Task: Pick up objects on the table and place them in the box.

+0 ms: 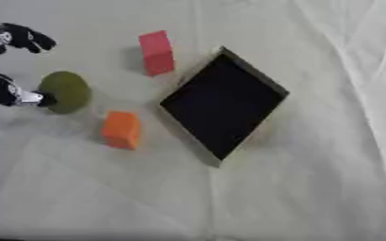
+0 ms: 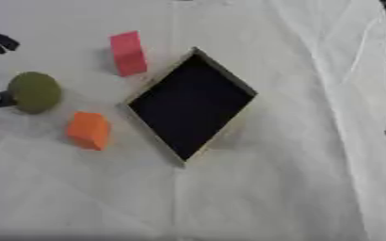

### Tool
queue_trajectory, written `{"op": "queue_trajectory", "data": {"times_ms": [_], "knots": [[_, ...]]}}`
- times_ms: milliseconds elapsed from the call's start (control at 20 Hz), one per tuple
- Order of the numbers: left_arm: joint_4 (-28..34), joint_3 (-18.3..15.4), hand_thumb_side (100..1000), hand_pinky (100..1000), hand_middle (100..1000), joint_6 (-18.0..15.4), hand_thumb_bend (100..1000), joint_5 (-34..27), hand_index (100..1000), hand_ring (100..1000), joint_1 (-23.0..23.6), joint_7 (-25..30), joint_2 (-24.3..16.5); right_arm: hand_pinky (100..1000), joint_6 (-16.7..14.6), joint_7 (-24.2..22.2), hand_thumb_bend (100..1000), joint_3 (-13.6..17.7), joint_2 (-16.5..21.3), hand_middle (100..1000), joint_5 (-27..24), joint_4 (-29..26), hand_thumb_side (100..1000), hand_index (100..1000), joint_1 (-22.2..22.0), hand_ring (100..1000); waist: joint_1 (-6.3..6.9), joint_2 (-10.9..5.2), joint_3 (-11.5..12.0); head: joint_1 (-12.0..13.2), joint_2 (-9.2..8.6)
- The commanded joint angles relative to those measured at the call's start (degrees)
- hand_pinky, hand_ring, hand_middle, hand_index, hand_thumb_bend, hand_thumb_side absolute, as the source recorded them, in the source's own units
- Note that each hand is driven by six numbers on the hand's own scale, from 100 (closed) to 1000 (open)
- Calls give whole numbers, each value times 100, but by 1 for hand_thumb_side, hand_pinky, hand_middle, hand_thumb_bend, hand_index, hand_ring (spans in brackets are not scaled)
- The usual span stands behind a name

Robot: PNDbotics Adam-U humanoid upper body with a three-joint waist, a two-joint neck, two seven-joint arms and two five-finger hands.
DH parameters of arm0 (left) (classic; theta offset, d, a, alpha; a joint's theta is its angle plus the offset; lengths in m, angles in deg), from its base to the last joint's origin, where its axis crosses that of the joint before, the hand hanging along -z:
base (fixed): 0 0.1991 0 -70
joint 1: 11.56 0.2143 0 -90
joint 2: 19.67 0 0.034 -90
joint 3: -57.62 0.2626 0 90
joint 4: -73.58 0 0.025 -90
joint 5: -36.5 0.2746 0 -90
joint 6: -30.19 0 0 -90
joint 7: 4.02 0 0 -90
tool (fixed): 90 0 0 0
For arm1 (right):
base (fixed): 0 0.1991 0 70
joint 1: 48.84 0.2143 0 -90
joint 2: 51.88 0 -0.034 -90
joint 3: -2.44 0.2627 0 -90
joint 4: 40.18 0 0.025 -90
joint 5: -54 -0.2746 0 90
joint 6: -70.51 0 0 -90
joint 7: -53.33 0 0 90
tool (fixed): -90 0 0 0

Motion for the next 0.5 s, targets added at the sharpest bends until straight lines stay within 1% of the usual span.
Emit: {"op": "queue_trajectory", "data": {"times_ms": [50, 150, 300, 350, 500], "knots": [[-165, -10, 395, 943, 832, -62, 587, 56, 924, 866, -154, 52, -35, 860, -8, -16, 100, 22, 61, 727, -26, -116, 606, 811, 57, 912, 35, -17, -4, 31, -61], [-271, 8, 386, 941, 831, -80, 590, 91, 923, 867, -213, 71, 30, 860, -1, -14, 100, 20, 48, 727, -25, -116, 607, 811, 61, 912, 33, -5, -8, 42, -69], [-526, 51, 375, 940, 831, -120, 611, 373, 920, 869, -309, 91, 144, 860, 8, -23, 100, 14, 21, 727, -35, -116, 608, 811, 74, 912, 32, 8, -23, 66, -88], [-618, 65, 363, 937, 829, -145, 616, 475, 917, 869, -325, 97, 179, 860, 8, -23, 100, 17, 16, 727, -37, -116, 607, 812, 73, 913, 31, 14, -33, 71, -96], [-818, 80, 290, 932, 827, -234, 591, 739, 911, 869, -345, 103, 257, 861, 2, -21, 100, 26, 9, 727, -38, -116, 608, 812, 63, 913, 31, 24, -52, 75, -98]]}}
